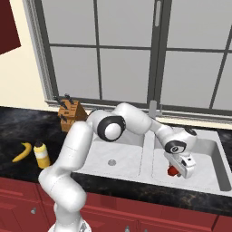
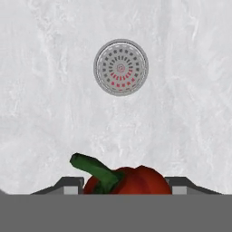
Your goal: Pick up all produce items and place them in the sink. Turn on the sink faucet to wash them. Then turn the sink off and put them in the tray.
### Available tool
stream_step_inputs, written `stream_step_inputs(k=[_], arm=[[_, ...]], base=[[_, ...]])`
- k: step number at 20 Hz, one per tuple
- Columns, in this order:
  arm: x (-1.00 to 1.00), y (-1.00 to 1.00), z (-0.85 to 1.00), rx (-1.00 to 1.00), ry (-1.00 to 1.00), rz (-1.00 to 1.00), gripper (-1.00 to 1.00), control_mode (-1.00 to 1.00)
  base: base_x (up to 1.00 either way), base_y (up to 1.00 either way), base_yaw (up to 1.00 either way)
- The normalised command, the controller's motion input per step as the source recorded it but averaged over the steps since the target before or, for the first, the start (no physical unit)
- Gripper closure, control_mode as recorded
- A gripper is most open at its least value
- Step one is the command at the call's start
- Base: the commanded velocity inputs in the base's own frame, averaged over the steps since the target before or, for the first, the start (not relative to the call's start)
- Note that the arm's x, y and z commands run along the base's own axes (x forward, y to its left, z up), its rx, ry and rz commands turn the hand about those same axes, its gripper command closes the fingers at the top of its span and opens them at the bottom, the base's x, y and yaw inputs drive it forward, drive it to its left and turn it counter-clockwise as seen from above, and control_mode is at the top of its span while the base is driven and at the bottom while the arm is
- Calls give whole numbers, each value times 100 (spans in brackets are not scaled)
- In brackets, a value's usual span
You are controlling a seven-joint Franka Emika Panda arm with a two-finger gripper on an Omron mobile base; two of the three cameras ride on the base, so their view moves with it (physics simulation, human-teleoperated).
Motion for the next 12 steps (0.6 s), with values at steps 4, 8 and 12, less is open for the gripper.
stream_step_inputs(k=[4, 8, 12], arm=[[8, -1, -21, 0, 0, 10, 100, -100], [1, 0, -16, 0, 0, 10, 100, -100], [0, 0, -23, 0, 0, 9, 100, -100]], base=[[0, 0, 0], [0, 0, 0], [0, 0, 0]])
